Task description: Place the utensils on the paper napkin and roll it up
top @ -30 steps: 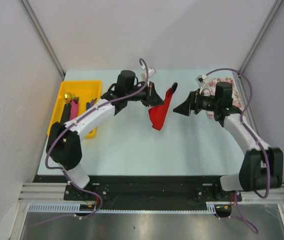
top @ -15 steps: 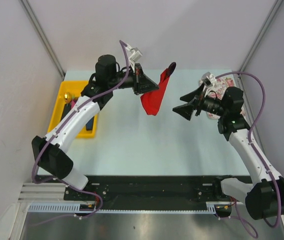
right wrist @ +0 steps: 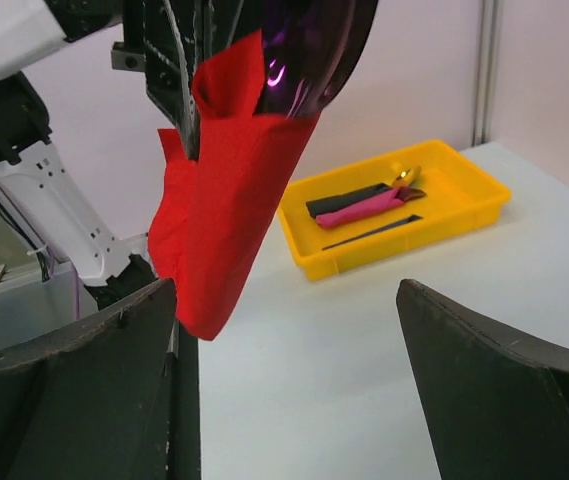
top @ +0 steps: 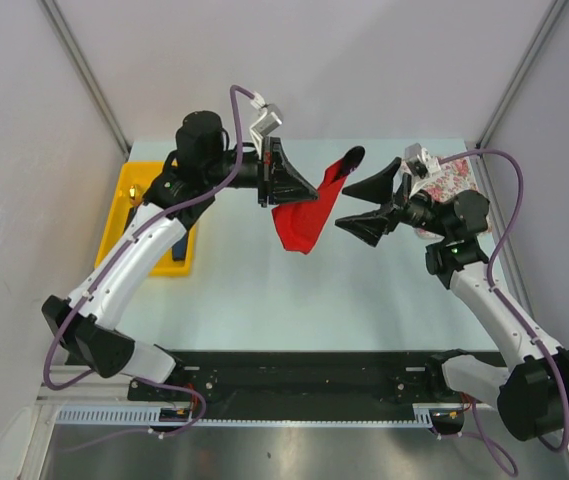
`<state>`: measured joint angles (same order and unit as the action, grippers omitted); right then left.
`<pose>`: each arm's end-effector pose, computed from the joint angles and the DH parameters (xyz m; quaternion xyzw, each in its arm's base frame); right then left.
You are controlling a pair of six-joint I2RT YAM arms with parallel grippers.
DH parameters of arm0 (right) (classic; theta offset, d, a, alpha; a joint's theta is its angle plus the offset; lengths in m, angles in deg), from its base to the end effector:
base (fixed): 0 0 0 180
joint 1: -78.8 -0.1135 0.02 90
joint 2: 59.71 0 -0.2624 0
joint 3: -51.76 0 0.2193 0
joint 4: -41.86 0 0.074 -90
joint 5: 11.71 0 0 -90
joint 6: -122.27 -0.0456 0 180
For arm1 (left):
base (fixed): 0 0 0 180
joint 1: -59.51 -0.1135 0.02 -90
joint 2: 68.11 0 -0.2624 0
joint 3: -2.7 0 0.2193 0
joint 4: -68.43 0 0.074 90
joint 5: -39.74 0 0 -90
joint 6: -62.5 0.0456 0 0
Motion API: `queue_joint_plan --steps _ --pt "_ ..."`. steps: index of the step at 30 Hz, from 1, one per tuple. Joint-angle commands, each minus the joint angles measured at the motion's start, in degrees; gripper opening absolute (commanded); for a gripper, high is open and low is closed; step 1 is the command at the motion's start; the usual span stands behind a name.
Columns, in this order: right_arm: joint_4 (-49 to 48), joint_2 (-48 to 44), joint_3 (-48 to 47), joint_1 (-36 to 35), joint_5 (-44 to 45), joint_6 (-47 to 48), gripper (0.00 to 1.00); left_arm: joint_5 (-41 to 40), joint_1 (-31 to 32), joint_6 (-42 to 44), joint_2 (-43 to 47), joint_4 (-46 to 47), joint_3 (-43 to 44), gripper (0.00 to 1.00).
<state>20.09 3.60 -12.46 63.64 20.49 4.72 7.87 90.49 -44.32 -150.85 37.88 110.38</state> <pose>0.1946 0.0927 0.3893 -0.3475 0.5258 0.5148 0.5811 0.2230 -0.1790 0.4567 0.4036 0.6024 -0.5669 0.3909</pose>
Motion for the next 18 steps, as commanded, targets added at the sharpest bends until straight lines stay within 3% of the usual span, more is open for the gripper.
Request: queue_joint_plan --steps 1,9,18 --pt "-11.6 -1.5 0.3 -1.3 -2.4 -7.0 0.97 5.2 0.3 0.9 5.0 1.1 -0.5 0.00" --pt "-9.5 -4.2 -0.6 -6.7 0.6 -5.5 0.92 7.3 0.5 -2.5 6.0 5.4 -2.7 0.00" --pt "-15.1 2.3 -4.2 -8.8 2.3 -9.8 0.85 7.4 0.5 -4.4 7.0 10.2 -5.9 0.00"
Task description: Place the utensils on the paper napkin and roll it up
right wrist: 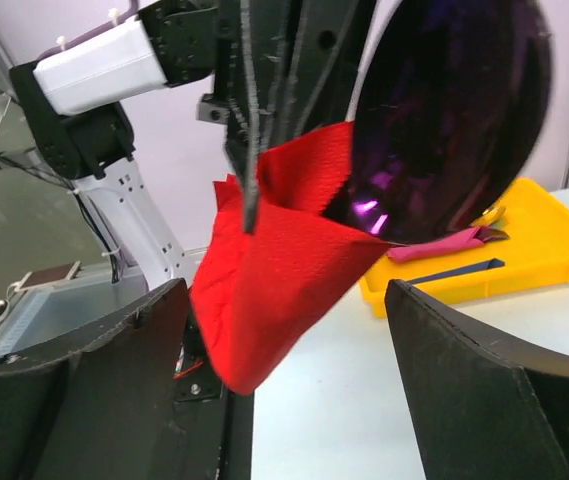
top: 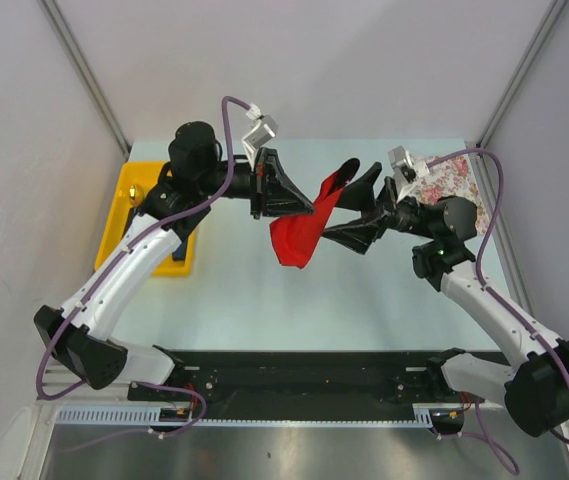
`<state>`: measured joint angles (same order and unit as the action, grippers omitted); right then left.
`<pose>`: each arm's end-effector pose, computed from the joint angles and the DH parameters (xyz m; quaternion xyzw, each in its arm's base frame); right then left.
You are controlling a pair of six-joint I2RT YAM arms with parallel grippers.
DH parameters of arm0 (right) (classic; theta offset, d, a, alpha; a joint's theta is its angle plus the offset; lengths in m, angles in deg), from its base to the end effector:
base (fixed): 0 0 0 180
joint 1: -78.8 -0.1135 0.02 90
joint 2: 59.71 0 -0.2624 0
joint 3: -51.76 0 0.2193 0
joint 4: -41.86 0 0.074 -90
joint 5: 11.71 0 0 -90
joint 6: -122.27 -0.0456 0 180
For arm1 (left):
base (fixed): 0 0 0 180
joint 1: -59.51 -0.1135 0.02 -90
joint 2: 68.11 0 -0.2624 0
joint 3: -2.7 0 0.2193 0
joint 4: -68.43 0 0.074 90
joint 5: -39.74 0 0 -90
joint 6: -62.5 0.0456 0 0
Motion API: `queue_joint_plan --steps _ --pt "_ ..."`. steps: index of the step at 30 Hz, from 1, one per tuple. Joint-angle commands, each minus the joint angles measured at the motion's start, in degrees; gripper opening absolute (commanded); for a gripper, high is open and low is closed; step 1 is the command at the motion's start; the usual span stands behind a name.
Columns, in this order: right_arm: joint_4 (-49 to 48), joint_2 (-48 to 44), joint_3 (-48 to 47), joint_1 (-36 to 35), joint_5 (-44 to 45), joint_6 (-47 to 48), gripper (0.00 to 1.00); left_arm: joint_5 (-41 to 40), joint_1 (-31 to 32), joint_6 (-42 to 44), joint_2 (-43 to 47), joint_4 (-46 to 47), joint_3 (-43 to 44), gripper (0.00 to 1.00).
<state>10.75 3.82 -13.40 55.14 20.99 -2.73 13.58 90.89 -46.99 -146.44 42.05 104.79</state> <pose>0.1726 0.1175 0.4080 -0.3772 0.4600 0.5776 0.5590 0.2021 -0.1712 0.4545 0.4268 0.5726 -0.5971 0.3653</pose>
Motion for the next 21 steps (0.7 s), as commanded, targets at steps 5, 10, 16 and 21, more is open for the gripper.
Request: queue_joint_plan --steps 5,10,16,21 --pt "-6.3 2.7 -4.0 -1.4 2.5 -3.5 0.73 1.4 0.1 -2.0 2.7 7.2 -0.7 0.00" --pt "-6.7 3.9 -4.9 -2.3 3.0 -3.8 0.57 1.9 0.1 -2.6 2.8 8.6 -1.8 0.00" --pt "-6.4 4.2 -5.4 -2.6 3.2 -3.7 0.51 0.9 -0.2 -2.5 2.7 8.6 -2.2 0.00" --pt "0.6 4.1 -6.2 -3.0 3.7 1.8 0.04 -1.7 -2.6 -7.1 2.4 12.9 -3.4 0.00"
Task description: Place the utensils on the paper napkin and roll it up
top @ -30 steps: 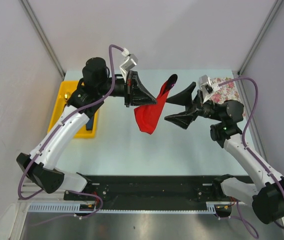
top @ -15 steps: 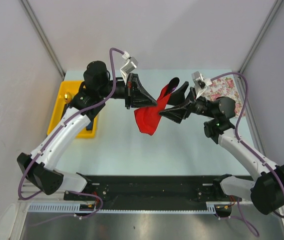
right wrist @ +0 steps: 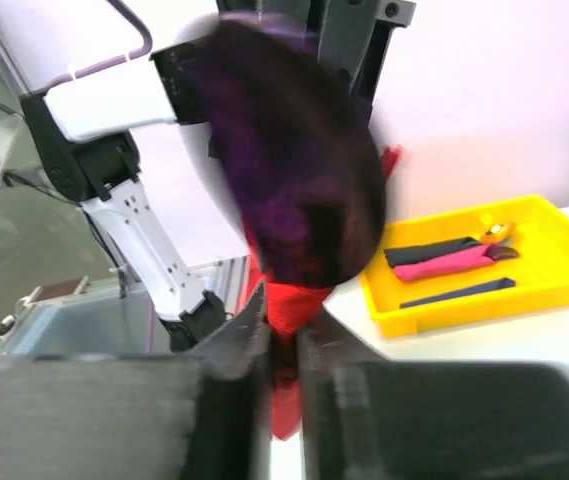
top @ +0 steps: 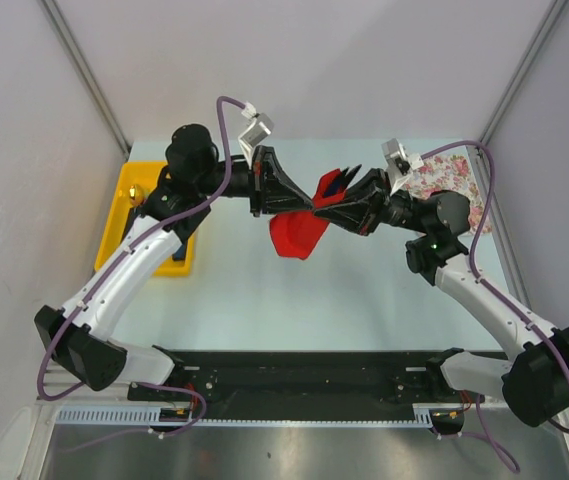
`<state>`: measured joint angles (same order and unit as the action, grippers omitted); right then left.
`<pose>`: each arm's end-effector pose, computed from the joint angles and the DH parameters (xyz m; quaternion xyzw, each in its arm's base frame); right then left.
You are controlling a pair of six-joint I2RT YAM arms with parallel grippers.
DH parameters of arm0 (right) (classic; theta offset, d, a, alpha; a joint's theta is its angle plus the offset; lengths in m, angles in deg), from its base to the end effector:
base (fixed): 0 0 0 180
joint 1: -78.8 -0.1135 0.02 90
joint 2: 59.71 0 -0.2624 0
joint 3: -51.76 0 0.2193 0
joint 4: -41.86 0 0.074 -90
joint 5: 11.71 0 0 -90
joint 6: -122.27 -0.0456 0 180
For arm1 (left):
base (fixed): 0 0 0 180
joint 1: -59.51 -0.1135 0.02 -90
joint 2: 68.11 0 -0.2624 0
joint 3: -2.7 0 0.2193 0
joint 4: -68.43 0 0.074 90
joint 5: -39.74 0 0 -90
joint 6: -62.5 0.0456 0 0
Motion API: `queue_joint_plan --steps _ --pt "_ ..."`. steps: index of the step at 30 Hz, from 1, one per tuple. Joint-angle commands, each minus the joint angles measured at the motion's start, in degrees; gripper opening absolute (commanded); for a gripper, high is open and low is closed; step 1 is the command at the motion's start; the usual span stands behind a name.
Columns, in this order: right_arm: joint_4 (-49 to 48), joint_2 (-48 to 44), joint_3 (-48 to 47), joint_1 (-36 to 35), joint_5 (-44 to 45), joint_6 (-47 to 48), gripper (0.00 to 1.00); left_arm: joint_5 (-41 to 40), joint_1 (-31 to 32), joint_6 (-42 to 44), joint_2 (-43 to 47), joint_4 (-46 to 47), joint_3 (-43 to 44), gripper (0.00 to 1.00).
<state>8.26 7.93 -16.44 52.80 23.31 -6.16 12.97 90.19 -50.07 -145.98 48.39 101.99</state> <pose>0.1835 0.1310 0.4146 -0.3605 0.4571 0.6007 0.5479 0.2059 -0.1695 0.4524 0.4162 0.5669 -0.6004 0.3807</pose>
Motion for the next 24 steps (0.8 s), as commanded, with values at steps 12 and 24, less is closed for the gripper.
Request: queue_joint_plan --steps 12,24 --pt "9.1 3.4 -11.2 2.9 11.0 -1.9 0.00 -11.5 -7.3 -2.7 5.2 8.4 -3.3 1.00" --pt "6.1 7.0 -13.1 7.5 14.6 -15.9 0.00 -21.5 -7.0 -2.0 9.3 12.4 -15.0 1.00"
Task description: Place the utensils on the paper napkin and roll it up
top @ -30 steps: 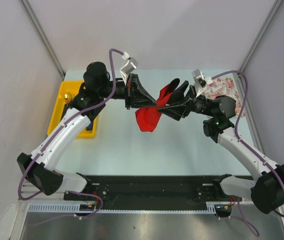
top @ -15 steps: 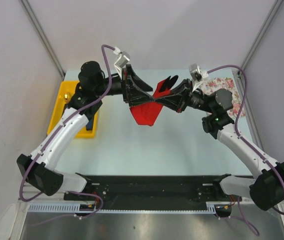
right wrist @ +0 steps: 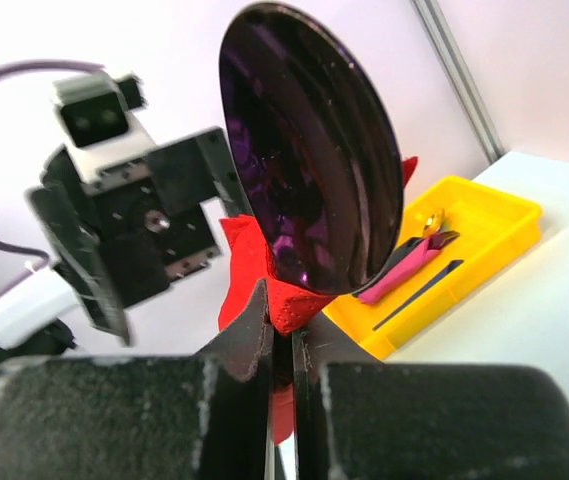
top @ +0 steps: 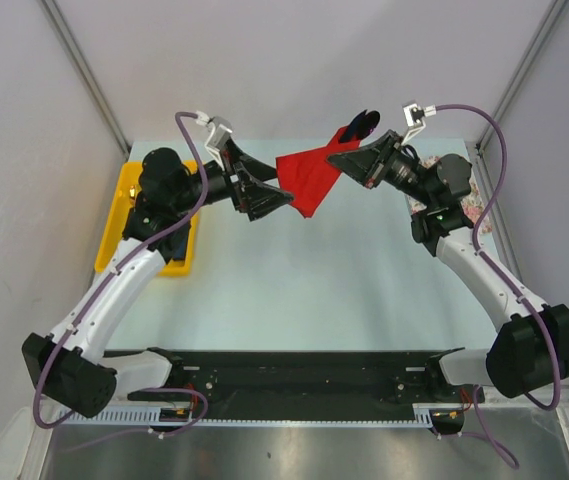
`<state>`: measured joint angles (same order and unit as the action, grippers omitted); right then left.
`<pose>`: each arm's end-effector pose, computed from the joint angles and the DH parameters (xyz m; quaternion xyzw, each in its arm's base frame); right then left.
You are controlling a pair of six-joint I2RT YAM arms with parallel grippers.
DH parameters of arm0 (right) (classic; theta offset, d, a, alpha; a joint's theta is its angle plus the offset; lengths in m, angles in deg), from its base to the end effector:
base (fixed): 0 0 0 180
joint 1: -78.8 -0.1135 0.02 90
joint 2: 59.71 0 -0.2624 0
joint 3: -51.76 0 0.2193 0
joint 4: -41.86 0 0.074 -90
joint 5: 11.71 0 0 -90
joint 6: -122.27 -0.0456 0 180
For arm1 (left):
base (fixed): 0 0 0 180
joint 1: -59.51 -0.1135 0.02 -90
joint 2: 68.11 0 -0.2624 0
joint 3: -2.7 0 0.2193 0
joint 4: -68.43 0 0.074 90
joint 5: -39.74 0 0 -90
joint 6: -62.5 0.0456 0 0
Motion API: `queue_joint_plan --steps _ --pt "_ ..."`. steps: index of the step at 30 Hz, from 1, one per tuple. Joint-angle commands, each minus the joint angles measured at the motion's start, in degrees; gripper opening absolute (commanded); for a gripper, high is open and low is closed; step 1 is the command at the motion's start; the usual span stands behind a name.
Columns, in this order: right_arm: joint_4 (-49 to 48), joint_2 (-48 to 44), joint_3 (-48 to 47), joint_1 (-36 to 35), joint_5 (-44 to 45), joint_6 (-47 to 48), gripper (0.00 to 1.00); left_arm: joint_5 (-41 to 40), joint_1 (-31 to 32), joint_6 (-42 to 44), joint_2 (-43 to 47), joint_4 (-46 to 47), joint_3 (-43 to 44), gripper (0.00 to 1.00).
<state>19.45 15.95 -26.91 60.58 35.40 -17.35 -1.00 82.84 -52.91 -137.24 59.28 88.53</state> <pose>0.2477 0.1142 0.4253 -0.1630 0.5623 0.6011 0.5439 0.2062 -0.1265 0.4353 0.3025 0.6046 -0.5323 0.5095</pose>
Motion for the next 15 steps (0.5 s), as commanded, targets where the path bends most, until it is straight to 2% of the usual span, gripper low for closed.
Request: queue_joint_plan --steps 1,4,9,11,12,14,15 --pt "-5.2 -1.0 -2.7 -0.4 2.8 -4.8 0.00 -8.6 0.4 0.3 -0.2 1.3 -1.6 1.00" --pt "-6.9 -0.2 -3.0 -0.4 3.1 -6.7 0.00 -8.9 0.6 -2.0 -1.7 1.5 -1.2 0.96" --pt "-8.6 0.5 -3.2 -0.5 3.2 -9.0 0.00 -4.2 0.6 -9.8 -3.9 9.2 -3.2 0.70" --pt "-9.6 0.7 -3.3 -0.3 3.1 -10.2 0.00 -3.7 0.2 -12.1 -4.3 11.9 -5.0 0.63" --pt "-9.7 0.9 -3.6 -0.4 3.1 -10.3 0.00 -3.6 0.0 -13.7 -4.4 12.6 -5.3 0.64" --pt "-9.5 1.1 -3.7 -0.4 3.1 -10.0 0.00 -1.6 -0.3 -15.5 -4.6 16.6 -6.2 0.73" --pt "-9.3 1.4 -4.1 -0.5 3.2 -9.8 0.00 -0.6 -0.3 -16.8 -4.8 17.8 -6.3 0.88"
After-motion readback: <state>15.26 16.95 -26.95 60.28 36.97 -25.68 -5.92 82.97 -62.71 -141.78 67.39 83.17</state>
